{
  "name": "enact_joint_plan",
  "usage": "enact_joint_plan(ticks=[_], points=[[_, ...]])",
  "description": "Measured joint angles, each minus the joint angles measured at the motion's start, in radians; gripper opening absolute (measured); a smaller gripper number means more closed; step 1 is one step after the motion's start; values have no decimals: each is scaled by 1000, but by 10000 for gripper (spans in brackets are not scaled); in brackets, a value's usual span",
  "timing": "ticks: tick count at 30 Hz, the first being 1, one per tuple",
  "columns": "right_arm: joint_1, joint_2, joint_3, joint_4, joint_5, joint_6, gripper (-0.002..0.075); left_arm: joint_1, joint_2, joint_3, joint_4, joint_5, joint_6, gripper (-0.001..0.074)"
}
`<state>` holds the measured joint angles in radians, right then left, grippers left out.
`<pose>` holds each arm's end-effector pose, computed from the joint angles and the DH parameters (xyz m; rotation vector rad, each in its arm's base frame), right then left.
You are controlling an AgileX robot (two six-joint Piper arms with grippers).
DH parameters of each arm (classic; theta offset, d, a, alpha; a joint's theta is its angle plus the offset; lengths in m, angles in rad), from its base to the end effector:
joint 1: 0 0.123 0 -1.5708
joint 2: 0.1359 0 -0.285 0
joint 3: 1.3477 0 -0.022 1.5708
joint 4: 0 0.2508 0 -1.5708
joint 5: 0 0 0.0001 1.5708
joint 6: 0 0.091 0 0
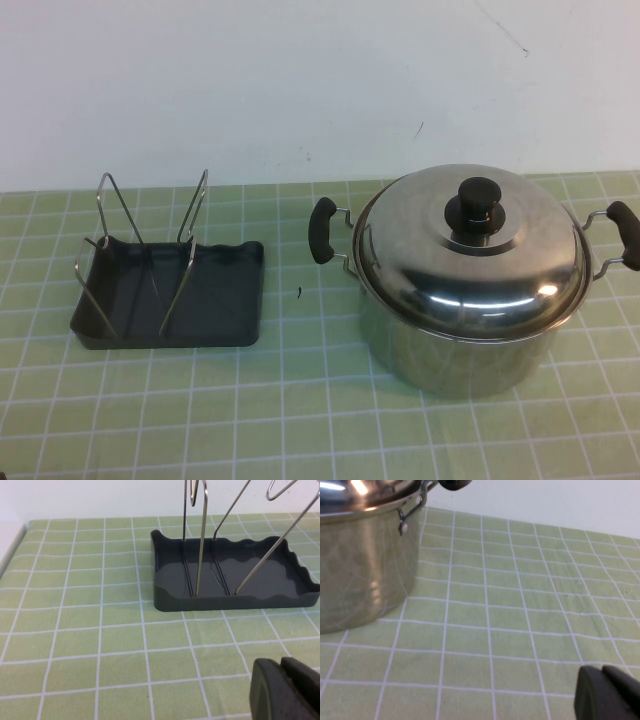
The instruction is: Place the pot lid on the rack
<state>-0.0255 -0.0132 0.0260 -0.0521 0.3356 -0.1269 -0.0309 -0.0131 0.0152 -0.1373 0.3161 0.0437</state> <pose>0.0534 -0.0029 0.1749 -0.1259 1.8301 -0.1574 0.0536 -0.0055 0.1805 -0.0200 1.8004 -0.1224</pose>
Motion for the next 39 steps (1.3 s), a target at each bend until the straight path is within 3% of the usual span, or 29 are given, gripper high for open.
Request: enact_joint_plan(ticks=[14,18,28,34,39], points=[[0,0,2,-1,-26,0,-1,0,0,4,1,-43,0,-3],[0,0,4,-2,-217,0,-1,0,0,6,5,-246,0,-3],[0,0,4,-8,-936,0,-1,0,0,6,10,-930,2,-3],[0,0,4,68,-1170,-57,-1,0,-2,6,10,-1034,-71,-3],[0,0,-20,99,-1118,-94,-1,0,-2,6,46,-1012,-124,-3]])
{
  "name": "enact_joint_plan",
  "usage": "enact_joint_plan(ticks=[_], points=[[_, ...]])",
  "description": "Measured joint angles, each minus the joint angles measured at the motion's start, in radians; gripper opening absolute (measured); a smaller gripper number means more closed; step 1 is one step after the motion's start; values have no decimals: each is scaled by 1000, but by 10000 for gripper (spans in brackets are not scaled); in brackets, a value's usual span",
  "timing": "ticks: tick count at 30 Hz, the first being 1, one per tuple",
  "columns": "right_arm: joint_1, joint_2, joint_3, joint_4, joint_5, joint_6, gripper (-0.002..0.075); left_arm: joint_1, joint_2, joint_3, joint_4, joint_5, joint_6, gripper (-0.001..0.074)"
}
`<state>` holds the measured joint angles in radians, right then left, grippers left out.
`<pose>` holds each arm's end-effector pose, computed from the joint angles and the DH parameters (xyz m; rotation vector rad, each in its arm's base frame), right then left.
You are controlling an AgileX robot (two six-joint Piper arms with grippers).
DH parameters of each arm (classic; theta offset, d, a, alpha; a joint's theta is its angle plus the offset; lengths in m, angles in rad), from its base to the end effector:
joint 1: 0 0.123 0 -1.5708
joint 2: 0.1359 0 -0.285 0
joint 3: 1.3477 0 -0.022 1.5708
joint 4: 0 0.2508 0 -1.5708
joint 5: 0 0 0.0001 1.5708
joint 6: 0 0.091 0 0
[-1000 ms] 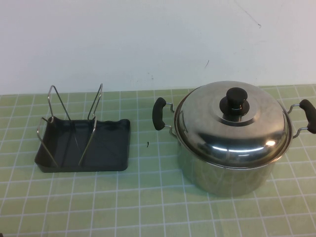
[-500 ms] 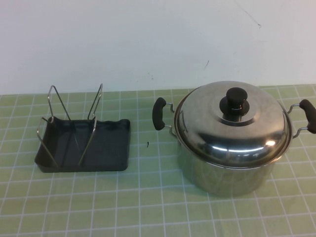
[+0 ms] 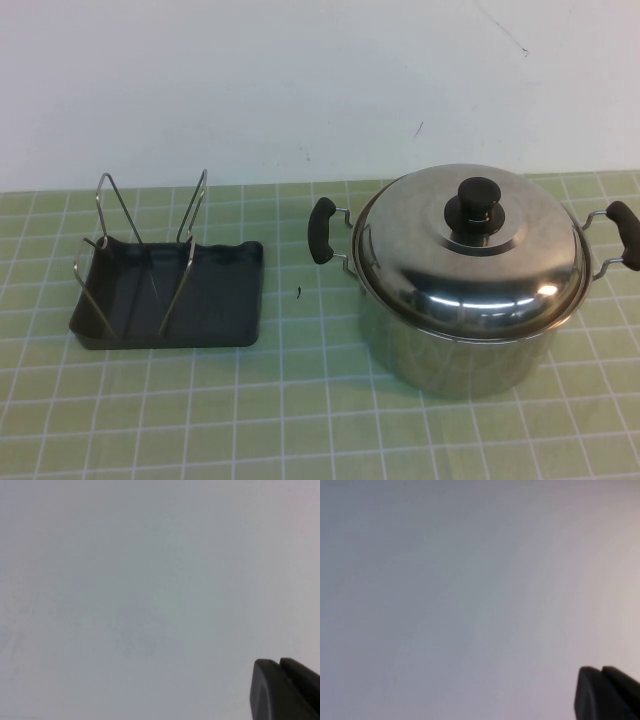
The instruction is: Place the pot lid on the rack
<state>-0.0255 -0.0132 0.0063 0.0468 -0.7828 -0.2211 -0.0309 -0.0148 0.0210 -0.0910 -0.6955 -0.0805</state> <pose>0.0230 -0.0036 0.2732 -0.0248 0.6961 -0.2162 0.0304 0.0044 0.2631 -0.1027 0.7922 -0.1484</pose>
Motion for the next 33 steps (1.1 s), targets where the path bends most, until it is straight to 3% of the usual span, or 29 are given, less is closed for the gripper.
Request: enact_joint_plan(ticks=[7,11,16,22,25,30,33], points=[[0,23,-315,6,424,-184,-1,0,0,-216,261,322,-152,-3],[0,142,-478,6,504,-239,-1,0,34,-337,344,418,-166,-3],[0,331,-550,6,545,-161,-1,0,92,-346,354,489,-195,-3],[0,575,-490,-47,558,15,-1,0,161,-232,354,555,-241,-3],[0,690,-470,-239,467,188,-1,0,172,-154,354,531,-243,-3],[0,919,-474,-649,-8,343,-1,0,182,-76,346,373,-265,-3],[4,1077,-515,-813,-203,459,-1,0,182,-72,344,344,-280,-3]])
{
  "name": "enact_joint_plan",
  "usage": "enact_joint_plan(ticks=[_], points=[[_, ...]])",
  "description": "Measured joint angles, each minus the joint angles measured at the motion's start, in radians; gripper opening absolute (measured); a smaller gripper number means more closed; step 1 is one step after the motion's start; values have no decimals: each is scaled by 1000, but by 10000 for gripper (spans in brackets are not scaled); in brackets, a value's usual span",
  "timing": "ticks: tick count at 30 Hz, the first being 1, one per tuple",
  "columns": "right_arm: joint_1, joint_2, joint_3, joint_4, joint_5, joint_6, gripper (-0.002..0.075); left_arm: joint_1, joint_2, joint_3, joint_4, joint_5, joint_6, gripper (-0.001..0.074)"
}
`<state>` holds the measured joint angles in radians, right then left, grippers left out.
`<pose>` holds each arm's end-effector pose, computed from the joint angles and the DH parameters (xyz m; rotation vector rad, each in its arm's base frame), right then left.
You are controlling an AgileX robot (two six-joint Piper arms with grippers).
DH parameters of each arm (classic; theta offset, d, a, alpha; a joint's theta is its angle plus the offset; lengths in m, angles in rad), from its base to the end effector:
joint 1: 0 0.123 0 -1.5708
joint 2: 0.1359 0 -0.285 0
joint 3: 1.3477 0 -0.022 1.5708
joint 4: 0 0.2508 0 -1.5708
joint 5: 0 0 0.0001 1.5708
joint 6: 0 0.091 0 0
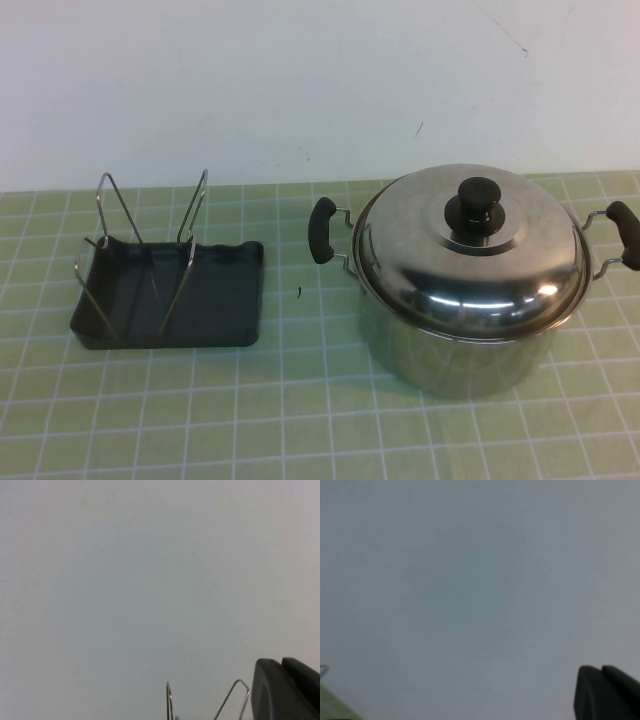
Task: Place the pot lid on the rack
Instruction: Open the pot
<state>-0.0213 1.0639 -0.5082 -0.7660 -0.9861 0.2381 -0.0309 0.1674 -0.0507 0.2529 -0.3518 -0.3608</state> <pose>0.2010 0.0483 0.3210 -0.6643 1.0953 0.1398 0.0654 -0.0098 0.2504 0.0168 1.2621 -0.1871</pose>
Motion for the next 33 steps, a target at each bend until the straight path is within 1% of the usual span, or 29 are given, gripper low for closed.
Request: enact_joint_plan(ticks=[3,9,13,16,18,19,21,23,26,27,28,31,33], points=[[38,158,-48,-64,-49,95,-1,0,0,0,0,0,-9,-3],[140,359,-138,-82,-57,129,-1,0,0,0,0,0,-11,-3],[198,434,-185,-84,-59,131,-1,0,0,0,0,1,-13,-3],[214,469,-216,-81,-45,131,0,0,0,0,0,5,-13,-3],[216,488,-237,-77,-20,133,26,0,0,0,0,9,-13,-3],[216,494,-244,-77,-8,133,49,0,0,0,0,11,-13,-3],[216,497,-257,-73,28,133,130,0,0,0,0,20,-13,-3],[216,499,-261,-60,54,133,266,0,0,0,0,32,-13,-3],[216,499,-265,-42,91,120,505,0,0,0,0,43,-13,-3],[216,499,-265,-42,109,116,567,0,0,0,0,45,-13,-3],[217,499,-266,-42,126,114,610,0,0,0,0,45,-13,-3],[218,517,-266,-39,147,114,662,0,0,0,0,45,-13,-3],[218,538,-266,-39,147,114,666,0,0,0,0,45,-13,-3]])
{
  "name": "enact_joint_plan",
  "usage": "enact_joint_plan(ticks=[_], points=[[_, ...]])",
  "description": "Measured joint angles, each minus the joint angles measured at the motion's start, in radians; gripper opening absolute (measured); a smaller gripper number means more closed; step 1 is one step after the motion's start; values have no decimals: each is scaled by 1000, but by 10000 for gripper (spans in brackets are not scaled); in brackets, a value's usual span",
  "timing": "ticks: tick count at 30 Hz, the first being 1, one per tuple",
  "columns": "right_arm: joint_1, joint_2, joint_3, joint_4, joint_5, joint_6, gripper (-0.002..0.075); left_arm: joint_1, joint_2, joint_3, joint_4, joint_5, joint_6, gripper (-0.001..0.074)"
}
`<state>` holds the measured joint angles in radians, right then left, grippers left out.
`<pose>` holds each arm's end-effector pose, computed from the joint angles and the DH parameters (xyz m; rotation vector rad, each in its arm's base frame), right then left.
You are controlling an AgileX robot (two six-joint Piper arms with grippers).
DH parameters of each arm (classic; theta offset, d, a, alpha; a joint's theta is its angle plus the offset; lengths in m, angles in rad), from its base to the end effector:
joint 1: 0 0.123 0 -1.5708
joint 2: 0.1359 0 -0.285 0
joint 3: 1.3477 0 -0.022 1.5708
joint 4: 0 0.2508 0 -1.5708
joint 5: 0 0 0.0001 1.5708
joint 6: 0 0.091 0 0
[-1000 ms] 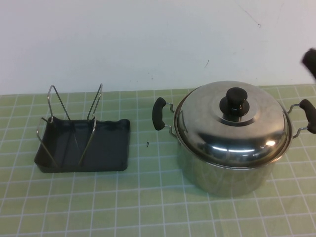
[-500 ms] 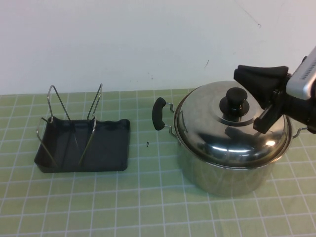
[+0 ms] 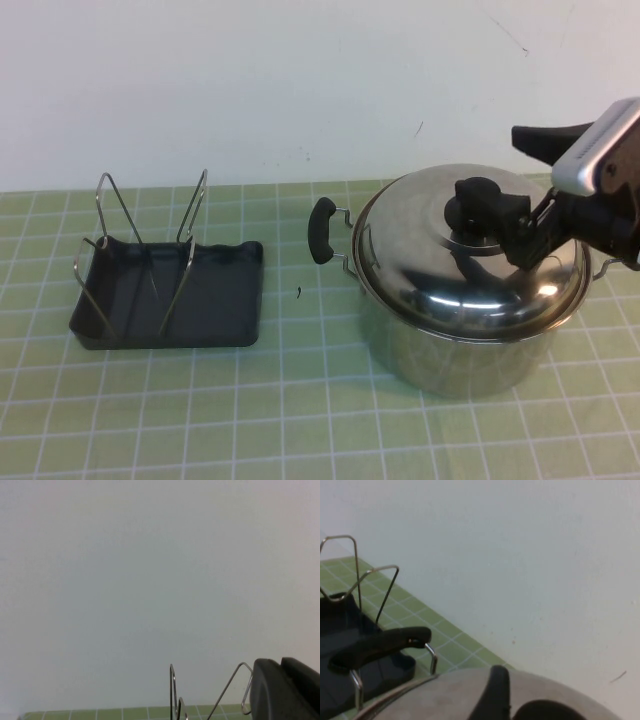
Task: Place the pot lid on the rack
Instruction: Open the pot, then hand over the pot lid
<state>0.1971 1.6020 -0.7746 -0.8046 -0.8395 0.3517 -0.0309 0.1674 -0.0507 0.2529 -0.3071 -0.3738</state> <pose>0.3082 0.1113 0.2447 -0.7766 1.4639 0.4227 0.0666 -0.0089 0.2467 -0.0013 1.3055 -0.1887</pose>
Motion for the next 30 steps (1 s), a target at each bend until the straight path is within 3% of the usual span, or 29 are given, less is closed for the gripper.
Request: enact_joint_plan(ticks=[8,15,25,28,30], points=[[0,94,-2,4,-27,3,613,0,0,0,0,0,0,-4],[4,117,-2,0,-85,15,349,0,0,0,0,0,0,-3],[7,117,-2,0,-114,7,352,0,0,0,0,-43,-17,-3],[7,104,-2,0,-151,-21,352,0,0,0,0,-80,-147,-3],[7,71,-2,-4,-183,-47,352,0,0,0,0,-105,-328,-3]])
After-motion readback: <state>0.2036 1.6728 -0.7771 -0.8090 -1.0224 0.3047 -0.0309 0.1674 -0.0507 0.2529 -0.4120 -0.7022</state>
